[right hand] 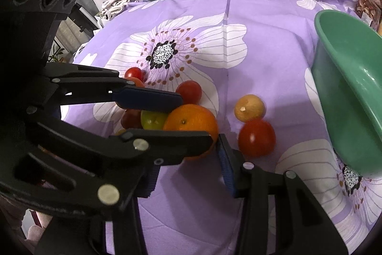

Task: Organize fruits
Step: 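Close the left tool on the large orange, then carry the orange with the left tool over the green bowl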

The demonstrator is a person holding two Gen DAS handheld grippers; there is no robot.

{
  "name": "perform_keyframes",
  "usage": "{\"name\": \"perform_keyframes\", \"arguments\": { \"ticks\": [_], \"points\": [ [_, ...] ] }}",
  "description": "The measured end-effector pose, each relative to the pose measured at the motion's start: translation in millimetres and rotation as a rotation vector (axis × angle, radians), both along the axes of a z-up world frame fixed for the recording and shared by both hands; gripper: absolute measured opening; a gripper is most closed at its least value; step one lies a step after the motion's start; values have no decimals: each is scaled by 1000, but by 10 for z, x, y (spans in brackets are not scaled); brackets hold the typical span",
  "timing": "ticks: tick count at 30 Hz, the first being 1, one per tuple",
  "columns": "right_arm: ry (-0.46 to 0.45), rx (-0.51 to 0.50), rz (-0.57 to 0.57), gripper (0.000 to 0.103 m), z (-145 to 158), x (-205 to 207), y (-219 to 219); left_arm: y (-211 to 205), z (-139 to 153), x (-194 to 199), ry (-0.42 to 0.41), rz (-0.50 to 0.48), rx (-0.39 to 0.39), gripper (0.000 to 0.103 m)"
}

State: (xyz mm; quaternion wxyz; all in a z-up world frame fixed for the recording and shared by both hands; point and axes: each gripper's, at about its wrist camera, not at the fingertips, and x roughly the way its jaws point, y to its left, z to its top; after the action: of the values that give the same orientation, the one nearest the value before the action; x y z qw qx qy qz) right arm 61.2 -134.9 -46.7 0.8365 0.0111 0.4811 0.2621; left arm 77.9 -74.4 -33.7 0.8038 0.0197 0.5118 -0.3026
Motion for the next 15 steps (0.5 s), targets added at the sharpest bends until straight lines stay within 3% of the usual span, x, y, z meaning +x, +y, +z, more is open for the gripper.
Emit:
{"name": "perform_keyframes", "arguments": {
  "ticks": [15],
  "points": [
    [-137,45,-55,44,486,-135,-254,-171,505,-88,-131,-32,-3,42]
  ]
}}
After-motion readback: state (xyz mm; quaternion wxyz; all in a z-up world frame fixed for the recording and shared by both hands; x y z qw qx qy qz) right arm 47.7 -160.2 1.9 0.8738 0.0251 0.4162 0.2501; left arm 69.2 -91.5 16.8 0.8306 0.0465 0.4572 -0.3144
